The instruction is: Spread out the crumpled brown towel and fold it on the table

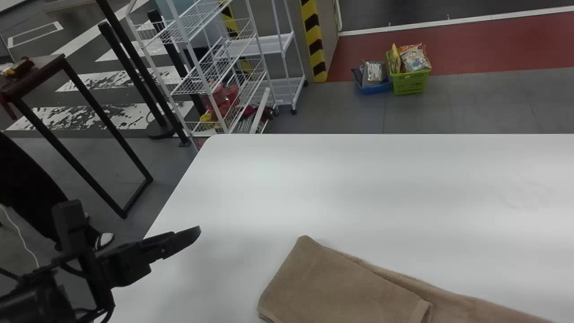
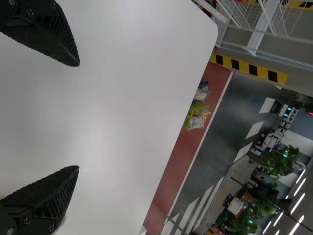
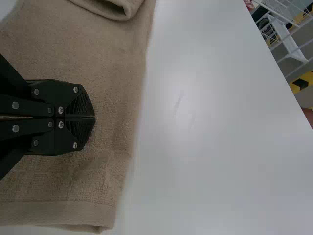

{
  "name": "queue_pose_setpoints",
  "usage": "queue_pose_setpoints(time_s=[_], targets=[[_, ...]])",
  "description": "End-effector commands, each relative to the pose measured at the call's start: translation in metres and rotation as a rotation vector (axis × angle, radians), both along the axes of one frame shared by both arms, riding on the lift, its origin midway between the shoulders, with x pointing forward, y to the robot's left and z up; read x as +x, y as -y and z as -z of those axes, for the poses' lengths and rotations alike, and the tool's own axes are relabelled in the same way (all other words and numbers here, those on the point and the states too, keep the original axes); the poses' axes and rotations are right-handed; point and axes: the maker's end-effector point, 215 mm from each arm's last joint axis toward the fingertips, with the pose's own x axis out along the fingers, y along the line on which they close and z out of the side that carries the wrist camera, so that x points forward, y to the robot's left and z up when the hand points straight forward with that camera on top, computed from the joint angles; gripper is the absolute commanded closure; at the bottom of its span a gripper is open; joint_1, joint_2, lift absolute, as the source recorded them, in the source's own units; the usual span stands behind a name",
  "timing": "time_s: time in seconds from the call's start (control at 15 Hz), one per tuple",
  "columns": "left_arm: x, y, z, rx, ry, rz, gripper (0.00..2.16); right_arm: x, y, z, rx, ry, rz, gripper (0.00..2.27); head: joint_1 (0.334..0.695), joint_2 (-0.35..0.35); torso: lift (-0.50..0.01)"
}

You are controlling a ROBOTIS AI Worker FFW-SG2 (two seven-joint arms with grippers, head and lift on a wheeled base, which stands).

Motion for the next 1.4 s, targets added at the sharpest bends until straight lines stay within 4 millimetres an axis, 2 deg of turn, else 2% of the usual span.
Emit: queue_pose_setpoints(time_s=[0.0, 0.2, 0.53, 0.6, 0.67, 0.73, 0.8, 0.87, 0.93, 1.0, 1.07, 1.13, 1.27, 1.33], targets=[[-0.001, -0.002, -0.001, -0.001, 0.002, -0.003, 0.06, 0.013, 0.003, 0.005, 0.005, 0.006, 0.013, 2.12, 0.695, 0.350, -0.127], [-0.002, -0.001, -0.003, 0.000, 0.003, -0.002, 0.06, 0.037, 0.003, -0.003, 0.014, 0.060, 0.019, 2.12, 0.695, 0.350, -0.127], [-0.004, 0.000, -0.001, 0.001, -0.004, 0.000, 0.06, 0.079, 0.009, -0.001, 0.016, 0.093, 0.033, 2.12, 0.695, 0.350, -0.127], [-0.006, 0.001, 0.000, -0.001, -0.008, -0.001, 0.06, 0.080, 0.008, -0.001, 0.029, 0.090, 0.028, 2.12, 0.695, 0.350, -0.127], [-0.006, 0.000, -0.001, 0.002, -0.006, -0.001, 0.06, 0.066, -0.003, -0.001, 0.059, 0.054, 0.004, 2.11, 0.695, 0.350, -0.127], [-0.006, 0.000, -0.002, 0.002, -0.005, -0.002, 0.06, 0.053, -0.014, -0.010, 0.080, 0.044, -0.024, 1.95, 0.695, 0.350, -0.127], [-0.009, -0.001, -0.004, -0.002, -0.003, -0.006, 0.06, 0.038, -0.026, -0.024, 0.096, 0.043, -0.057, 1.70, 0.695, 0.350, -0.127], [-0.010, 0.002, -0.007, -0.014, 0.001, 0.000, 0.06, 0.021, -0.039, -0.034, 0.107, 0.021, -0.096, 1.35, 0.695, 0.350, -0.127], [-0.011, 0.006, -0.008, -0.033, -0.004, 0.002, 0.06, 0.002, -0.050, -0.037, 0.110, -0.029, -0.132, 1.11, 0.695, 0.350, -0.127], [-0.013, 0.013, -0.010, -0.052, -0.007, 0.012, 0.06, -0.001, -0.060, -0.052, 0.107, -0.004, -0.160, 0.97, 0.695, 0.350, -0.127], [-0.013, 0.018, -0.010, -0.062, -0.009, 0.020, 0.06, -0.003, -0.068, -0.060, 0.097, 0.014, -0.177, 0.95, 0.695, 0.350, -0.127], [-0.013, 0.023, -0.009, -0.067, -0.009, 0.031, 0.07, -0.006, -0.073, -0.059, 0.079, 0.013, -0.185, 0.95, 0.695, 0.350, -0.127], [-0.014, 0.027, -0.006, -0.075, -0.016, 0.040, 0.07, 0.009, -0.077, -0.062, 0.057, 0.063, -0.174, 0.95, 0.695, 0.350, -0.127], [-0.014, 0.027, -0.003, -0.079, -0.022, 0.040, 0.07, 0.017, -0.086, -0.060, 0.061, 0.092, -0.176, 0.95, 0.695, 0.350, -0.127]])
